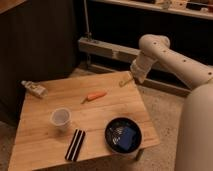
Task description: Move the arm in a circular motion
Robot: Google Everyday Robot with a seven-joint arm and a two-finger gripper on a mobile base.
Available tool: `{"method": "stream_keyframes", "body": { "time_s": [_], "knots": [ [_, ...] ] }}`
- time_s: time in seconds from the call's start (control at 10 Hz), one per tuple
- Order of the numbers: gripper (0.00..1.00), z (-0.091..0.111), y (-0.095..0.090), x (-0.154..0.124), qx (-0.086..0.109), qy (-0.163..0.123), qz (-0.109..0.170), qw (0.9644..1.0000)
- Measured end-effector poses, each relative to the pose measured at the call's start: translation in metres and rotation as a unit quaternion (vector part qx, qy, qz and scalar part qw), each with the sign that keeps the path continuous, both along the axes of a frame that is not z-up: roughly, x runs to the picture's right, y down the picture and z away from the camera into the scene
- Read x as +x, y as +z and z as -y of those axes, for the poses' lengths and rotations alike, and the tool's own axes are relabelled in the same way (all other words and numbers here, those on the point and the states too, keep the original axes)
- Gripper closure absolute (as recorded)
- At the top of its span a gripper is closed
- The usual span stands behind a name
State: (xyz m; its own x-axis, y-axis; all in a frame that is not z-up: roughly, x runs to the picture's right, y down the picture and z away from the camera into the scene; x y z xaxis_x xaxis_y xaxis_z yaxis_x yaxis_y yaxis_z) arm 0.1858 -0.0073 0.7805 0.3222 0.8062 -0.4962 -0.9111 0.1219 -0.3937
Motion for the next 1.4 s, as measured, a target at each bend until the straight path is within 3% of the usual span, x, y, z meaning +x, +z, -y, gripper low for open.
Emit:
{"method": "stream_keyframes", "body": {
  "time_s": [0.2,0.3,0.4,0.6,0.8,0.9,1.1,1.3,1.4],
  "knots": [
    [0.20,-0.042,-0.020,0.028,-0.017,0.015,-0.008,0.9997],
    [0.20,-0.074,-0.040,0.037,-0.025,0.017,-0.004,0.9995],
    [0.20,-0.094,-0.054,0.037,-0.028,0.013,0.004,0.9995],
    [0.20,-0.143,-0.093,0.017,-0.037,-0.016,0.042,0.9983],
    [0.20,-0.170,-0.116,-0.015,-0.042,-0.049,0.085,0.9942],
    [0.20,-0.184,-0.129,-0.050,-0.041,-0.079,0.124,0.9883],
    [0.20,-0.187,-0.136,-0.104,-0.032,-0.121,0.168,0.9778],
    [0.20,-0.182,-0.139,-0.166,-0.020,-0.166,0.208,0.9637],
    [0.20,-0.178,-0.140,-0.199,-0.013,-0.190,0.229,0.9545]
  ]
}}
